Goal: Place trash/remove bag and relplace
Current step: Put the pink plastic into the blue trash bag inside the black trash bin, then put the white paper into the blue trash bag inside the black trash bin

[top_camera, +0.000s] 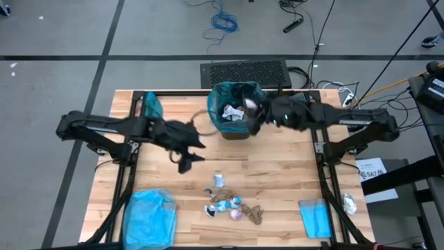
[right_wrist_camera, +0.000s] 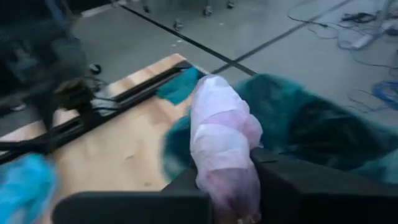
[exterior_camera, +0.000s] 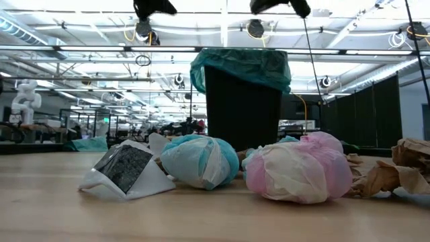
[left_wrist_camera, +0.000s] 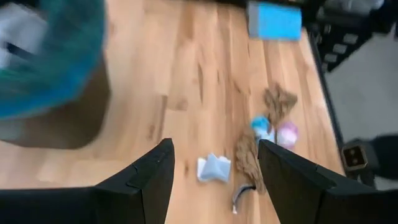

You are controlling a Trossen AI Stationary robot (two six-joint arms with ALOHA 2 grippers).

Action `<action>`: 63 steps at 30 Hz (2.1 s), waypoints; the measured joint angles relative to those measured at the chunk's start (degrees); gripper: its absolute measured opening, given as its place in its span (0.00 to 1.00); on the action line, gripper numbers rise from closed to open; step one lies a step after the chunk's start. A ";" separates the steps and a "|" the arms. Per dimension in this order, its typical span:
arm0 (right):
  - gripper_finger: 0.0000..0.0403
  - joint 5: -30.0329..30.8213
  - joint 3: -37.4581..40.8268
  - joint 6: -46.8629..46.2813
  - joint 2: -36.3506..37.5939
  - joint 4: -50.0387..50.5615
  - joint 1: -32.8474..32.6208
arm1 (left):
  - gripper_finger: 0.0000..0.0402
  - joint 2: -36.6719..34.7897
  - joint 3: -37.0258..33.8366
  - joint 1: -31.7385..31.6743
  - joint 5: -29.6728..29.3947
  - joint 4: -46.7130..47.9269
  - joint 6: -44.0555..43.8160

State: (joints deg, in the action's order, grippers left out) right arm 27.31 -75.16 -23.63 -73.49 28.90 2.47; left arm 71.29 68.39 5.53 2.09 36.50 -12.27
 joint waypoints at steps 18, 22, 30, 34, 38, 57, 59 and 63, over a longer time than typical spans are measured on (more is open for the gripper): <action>0.62 -39.09 0.09 4.50 -5.00 -6.56 20.12 | 0.56 18.98 -1.01 5.95 2.78 -6.21 2.66; 0.62 -38.72 0.07 3.32 -1.68 -8.79 18.26 | 0.56 23.01 -1.01 6.80 2.53 -8.97 4.08; 0.55 -25.51 0.02 1.17 5.64 -4.13 6.60 | 0.56 32.19 -1.01 6.87 0.98 -11.24 6.15; 0.52 -16.83 0.00 -2.35 7.03 2.21 -1.65 | 0.56 36.77 -0.99 6.87 0.82 -12.08 7.25; 0.50 -7.79 0.00 -7.27 7.17 6.54 -9.94 | 0.55 40.22 -0.69 6.87 -1.56 -12.85 5.81; 0.35 5.85 0.00 -25.94 -0.38 17.25 -33.99 | 0.00 26.32 4.22 6.19 -2.51 -7.45 3.10; 0.33 5.87 0.00 -26.71 -1.75 17.42 -34.22 | 0.00 22.35 5.62 5.93 -4.40 -6.53 4.49; 0.32 5.92 0.02 -26.94 -4.38 16.21 -34.20 | 0.00 14.52 9.24 3.78 -9.34 -6.68 9.09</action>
State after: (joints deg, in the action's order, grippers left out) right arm 33.23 -75.14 -50.57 -77.86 45.11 -31.73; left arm 85.81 77.63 9.31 -7.26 29.82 -3.18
